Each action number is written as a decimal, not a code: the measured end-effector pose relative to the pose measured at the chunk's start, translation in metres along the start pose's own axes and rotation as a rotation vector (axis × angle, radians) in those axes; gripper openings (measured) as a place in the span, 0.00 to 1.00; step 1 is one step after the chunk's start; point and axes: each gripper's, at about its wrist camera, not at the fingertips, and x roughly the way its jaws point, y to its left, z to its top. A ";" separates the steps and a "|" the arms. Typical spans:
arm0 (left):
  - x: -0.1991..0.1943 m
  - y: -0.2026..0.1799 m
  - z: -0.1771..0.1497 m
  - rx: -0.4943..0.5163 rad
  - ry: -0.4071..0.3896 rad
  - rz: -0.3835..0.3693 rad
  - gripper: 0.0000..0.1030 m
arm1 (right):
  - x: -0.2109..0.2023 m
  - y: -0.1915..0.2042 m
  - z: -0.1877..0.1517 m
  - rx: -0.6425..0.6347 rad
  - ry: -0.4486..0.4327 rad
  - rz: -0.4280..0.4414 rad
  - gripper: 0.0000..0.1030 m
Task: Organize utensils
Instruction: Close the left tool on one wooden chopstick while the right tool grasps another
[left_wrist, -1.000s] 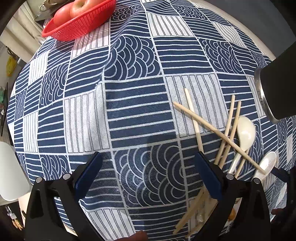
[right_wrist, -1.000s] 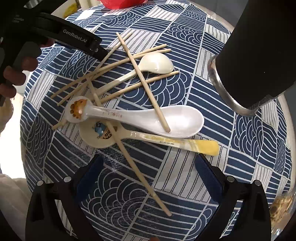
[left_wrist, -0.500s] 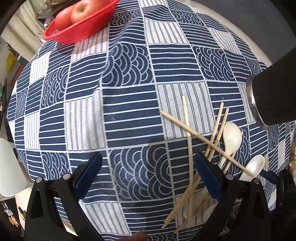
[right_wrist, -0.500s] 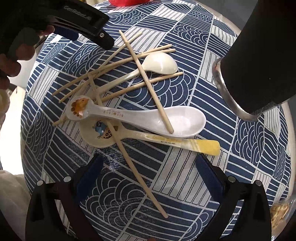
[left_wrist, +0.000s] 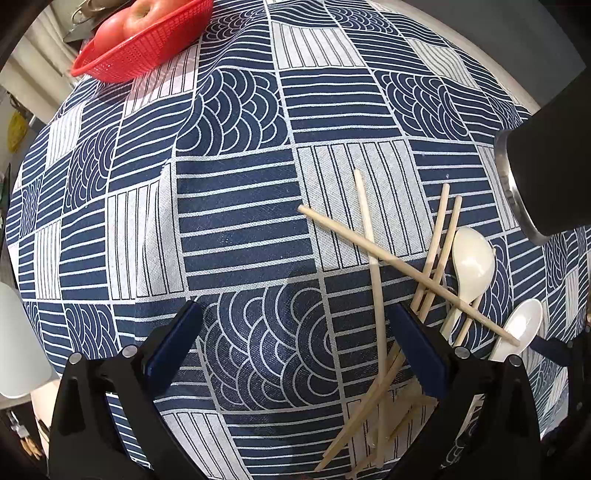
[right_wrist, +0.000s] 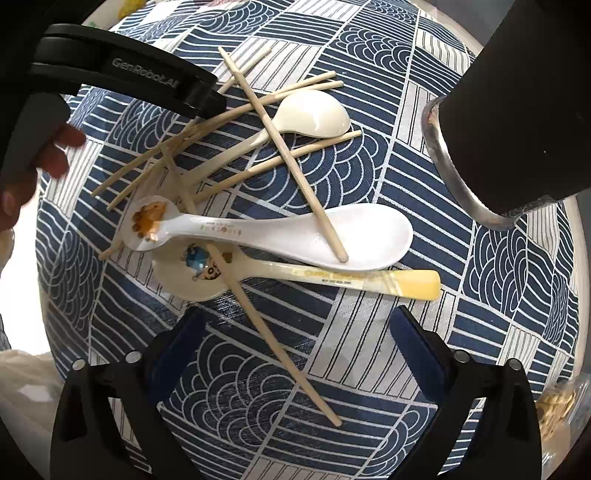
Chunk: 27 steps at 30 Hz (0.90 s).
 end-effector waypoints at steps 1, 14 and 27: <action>-0.001 0.001 -0.004 0.012 0.003 -0.003 0.96 | -0.005 0.006 -0.002 -0.032 -0.013 0.006 0.67; -0.026 0.013 -0.029 0.159 0.069 -0.038 0.10 | -0.017 0.029 -0.041 0.168 -0.020 0.129 0.05; -0.036 0.108 -0.097 0.234 0.116 -0.042 0.05 | -0.065 0.034 -0.096 0.402 -0.118 0.094 0.05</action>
